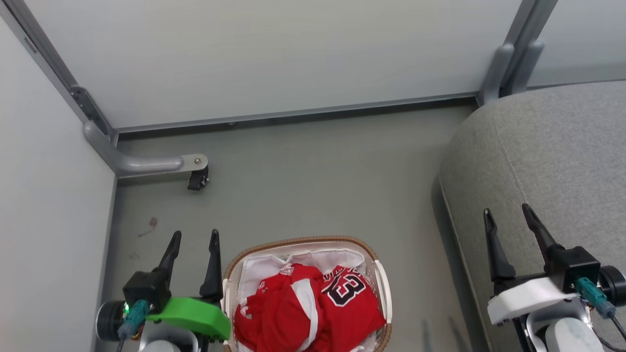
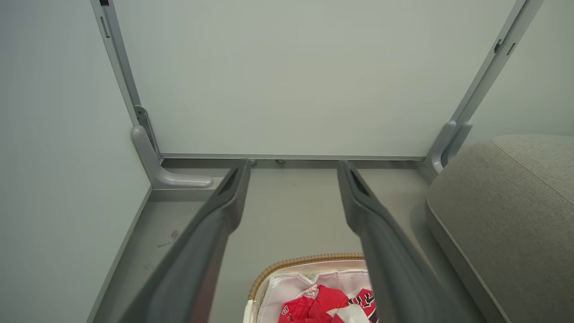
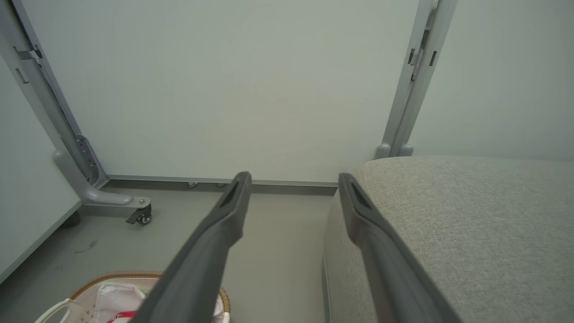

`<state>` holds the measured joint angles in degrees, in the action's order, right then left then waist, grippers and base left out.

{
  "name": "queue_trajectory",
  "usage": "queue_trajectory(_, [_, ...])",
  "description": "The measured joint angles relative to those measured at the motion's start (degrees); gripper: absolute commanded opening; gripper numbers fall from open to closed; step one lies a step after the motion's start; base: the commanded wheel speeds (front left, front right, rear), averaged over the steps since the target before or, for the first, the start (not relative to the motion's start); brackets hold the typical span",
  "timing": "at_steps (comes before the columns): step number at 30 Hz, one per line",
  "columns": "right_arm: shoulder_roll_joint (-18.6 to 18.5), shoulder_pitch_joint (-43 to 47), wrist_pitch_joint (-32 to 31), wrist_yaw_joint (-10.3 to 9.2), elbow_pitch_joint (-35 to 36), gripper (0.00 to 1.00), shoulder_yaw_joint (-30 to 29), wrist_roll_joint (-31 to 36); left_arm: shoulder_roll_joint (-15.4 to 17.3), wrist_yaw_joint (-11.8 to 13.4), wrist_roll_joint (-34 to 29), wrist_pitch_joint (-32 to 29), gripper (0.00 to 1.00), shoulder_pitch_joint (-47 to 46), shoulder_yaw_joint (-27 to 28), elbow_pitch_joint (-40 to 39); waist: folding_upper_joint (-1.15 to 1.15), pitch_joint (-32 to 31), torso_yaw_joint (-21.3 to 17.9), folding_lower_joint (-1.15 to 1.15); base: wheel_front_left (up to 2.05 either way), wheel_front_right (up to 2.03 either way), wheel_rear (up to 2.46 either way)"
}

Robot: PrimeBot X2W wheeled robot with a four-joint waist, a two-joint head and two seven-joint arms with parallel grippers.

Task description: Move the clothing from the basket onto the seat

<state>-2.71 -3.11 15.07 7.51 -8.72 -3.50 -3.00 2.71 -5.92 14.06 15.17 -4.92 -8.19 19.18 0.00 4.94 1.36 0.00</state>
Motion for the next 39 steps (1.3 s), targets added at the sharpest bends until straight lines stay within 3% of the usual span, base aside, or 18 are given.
queue_trajectory(9, [0.0, -6.0, 0.0, 0.00, 0.9, 1.00, 0.7, -0.4, 0.0, -0.6, 0.0, 0.0, 1.00, -10.4, -5.0, 7.2, 0.00, 7.8, -1.6, 0.00, 0.00, 0.00, 0.00])
queue_trajectory(21, [-0.1, -12.0, 0.0, 0.01, 1.5, 1.00, 2.7, -2.7, 0.0, -1.2, 4.1, 0.0, 1.00, -21.4, -18.1, 27.3, 0.00, 20.6, -5.6, 0.01, 0.00, 0.00, 0.00])
queue_trajectory(31, [-0.1, -14.5, 0.0, 0.00, 2.1, 1.00, 4.4, -5.0, -0.1, -1.5, 7.4, 0.0, 1.00, -28.4, -25.5, 38.0, 0.00, 28.2, -9.0, 0.00, 0.00, 0.00, 0.00])
queue_trajectory(39, [-0.1, -15.3, 0.0, 0.00, 2.2, 1.00, 5.0, -5.6, 0.0, 2.6, 9.1, 0.0, 1.00, -32.4, -26.6, 43.9, 0.00, 32.7, -11.2, 0.00, 0.00, 0.00, 0.00])
